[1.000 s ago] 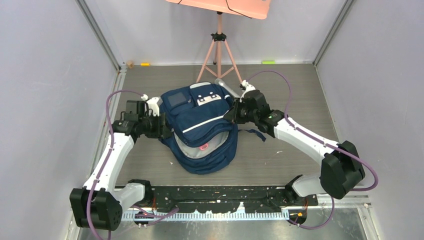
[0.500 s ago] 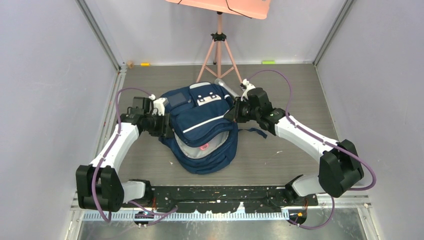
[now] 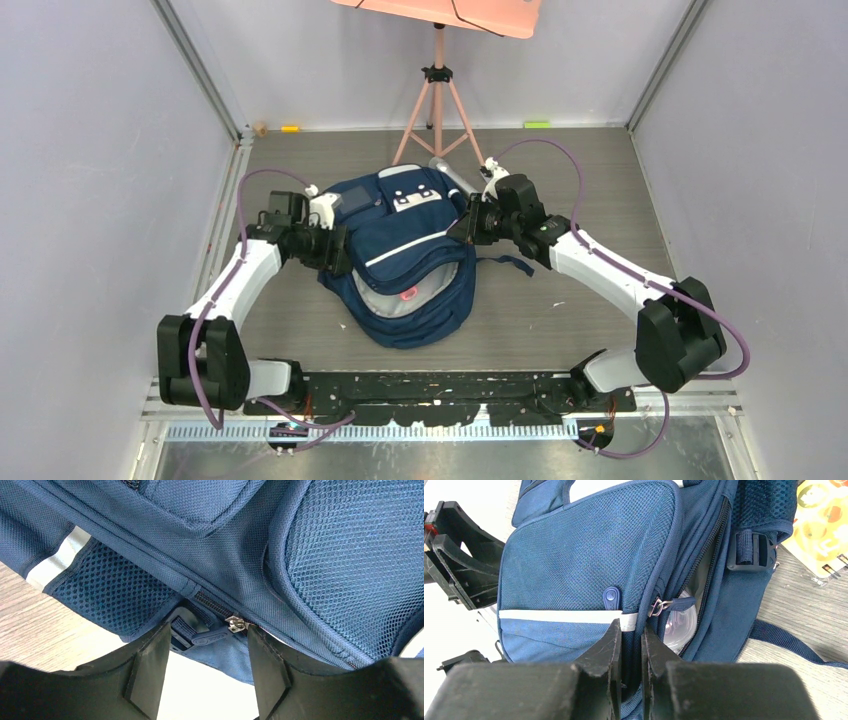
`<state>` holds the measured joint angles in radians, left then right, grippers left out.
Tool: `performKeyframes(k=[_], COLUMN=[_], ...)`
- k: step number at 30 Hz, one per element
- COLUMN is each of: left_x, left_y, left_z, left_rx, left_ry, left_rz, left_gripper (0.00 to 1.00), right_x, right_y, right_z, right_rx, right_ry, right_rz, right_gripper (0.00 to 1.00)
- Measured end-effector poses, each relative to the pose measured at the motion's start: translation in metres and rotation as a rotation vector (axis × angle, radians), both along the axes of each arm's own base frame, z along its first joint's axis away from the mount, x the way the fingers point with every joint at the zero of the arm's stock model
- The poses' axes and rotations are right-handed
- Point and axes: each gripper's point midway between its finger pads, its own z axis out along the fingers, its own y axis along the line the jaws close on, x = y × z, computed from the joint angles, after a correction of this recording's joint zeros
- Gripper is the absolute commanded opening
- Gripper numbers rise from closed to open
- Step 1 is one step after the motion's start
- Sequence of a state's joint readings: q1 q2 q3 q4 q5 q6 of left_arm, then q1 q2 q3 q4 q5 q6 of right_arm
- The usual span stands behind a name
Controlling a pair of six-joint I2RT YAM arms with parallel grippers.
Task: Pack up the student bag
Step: Zip the student bag at the center of the board.
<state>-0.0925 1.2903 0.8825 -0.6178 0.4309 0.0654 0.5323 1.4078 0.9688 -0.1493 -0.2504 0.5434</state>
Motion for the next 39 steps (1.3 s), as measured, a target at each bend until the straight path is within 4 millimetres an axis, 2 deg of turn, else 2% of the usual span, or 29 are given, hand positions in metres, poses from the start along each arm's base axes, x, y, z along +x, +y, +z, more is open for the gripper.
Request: performKeyframes(k=[2,11,16,28,39], left_x=[0.001,-0.002,-0.005,-0.025,-0.052], left_y=[0.0,-0.013,-0.015,-0.02,-0.038], left_z=[-0.001,0.003,0.004,0.016,0.02], left_rx=[0.003,-0.035,-0.03,0.004,0.057], left_ry=[-0.002,-0.017,-0.011,0.083,0.236], left_rz=[-0.007,-0.066,-0.067,0.063,0.119], left_gripper=[0.55,0.13,0.04,0.0,0.0], right_x=[0.0,0.0,0.0,0.001,0.004], right_y=[0.0,0.002,0.003,0.005,0.004], right_z=[0.0,0.0,-0.001,-0.002,-0.004], right_rx=[0.002,0.014,0.018,0.032,0.036], right_ry=[0.0,0.007,0.01,0.025,0.038], right_rz=[0.002,0.012,0.018,0.004,-0.028], right_gripper=[0.0,0.0,0.0,0.0,0.0])
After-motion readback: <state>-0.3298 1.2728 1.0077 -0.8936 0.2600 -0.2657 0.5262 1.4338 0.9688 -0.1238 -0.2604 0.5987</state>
